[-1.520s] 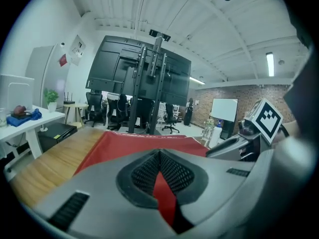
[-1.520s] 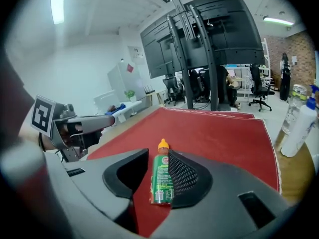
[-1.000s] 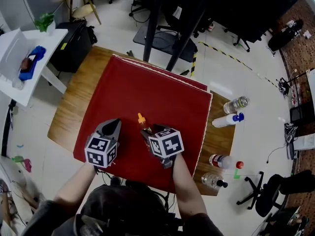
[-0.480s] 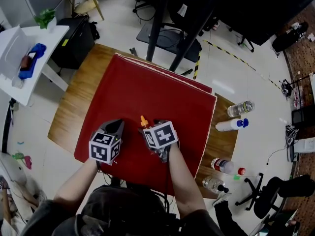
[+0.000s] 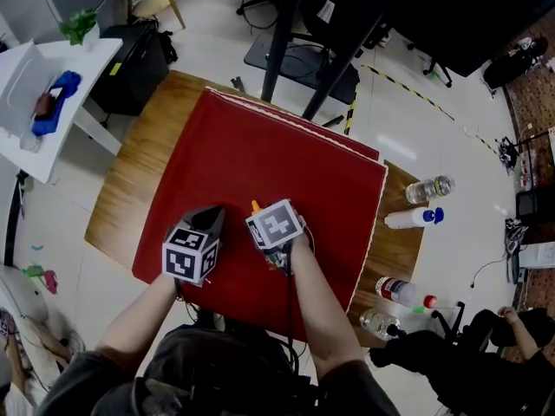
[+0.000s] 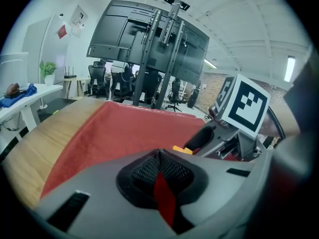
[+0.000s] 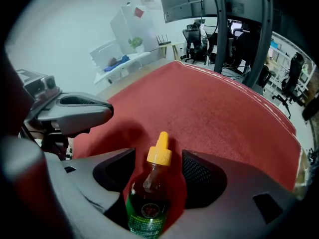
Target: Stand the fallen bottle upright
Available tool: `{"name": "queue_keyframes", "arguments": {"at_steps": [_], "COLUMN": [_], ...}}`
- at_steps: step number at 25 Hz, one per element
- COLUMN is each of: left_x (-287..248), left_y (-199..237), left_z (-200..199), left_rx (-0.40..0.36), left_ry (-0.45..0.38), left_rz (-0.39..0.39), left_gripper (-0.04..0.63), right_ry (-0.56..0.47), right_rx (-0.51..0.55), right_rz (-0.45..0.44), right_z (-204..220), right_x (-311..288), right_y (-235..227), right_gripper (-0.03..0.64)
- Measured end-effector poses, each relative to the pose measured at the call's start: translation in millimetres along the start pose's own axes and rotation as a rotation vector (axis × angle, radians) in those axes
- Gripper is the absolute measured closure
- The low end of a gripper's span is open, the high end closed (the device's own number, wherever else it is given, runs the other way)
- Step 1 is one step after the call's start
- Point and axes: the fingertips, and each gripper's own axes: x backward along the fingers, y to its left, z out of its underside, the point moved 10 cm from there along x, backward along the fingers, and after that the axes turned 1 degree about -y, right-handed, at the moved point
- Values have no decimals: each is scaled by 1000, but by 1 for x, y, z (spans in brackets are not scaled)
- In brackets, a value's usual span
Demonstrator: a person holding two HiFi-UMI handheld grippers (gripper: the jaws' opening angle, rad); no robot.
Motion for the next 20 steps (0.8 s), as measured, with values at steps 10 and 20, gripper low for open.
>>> {"name": "queue_keyframes", "arguments": {"at_steps": [10, 20], "left_x": [0, 1], "left_y": [6, 9], "left_z": [0, 1], "left_rx": [9, 13], "left_ry": [-4, 5], "left_rz": [-22, -21], "left_gripper": [568, 568], "right_ry": [44, 91], "right_rx": [46, 87], "right_rz": [2, 70], "right_z": [-12, -7], "right_x": [-5, -15], "right_y": [9, 7], "right_gripper": [328, 353]}}
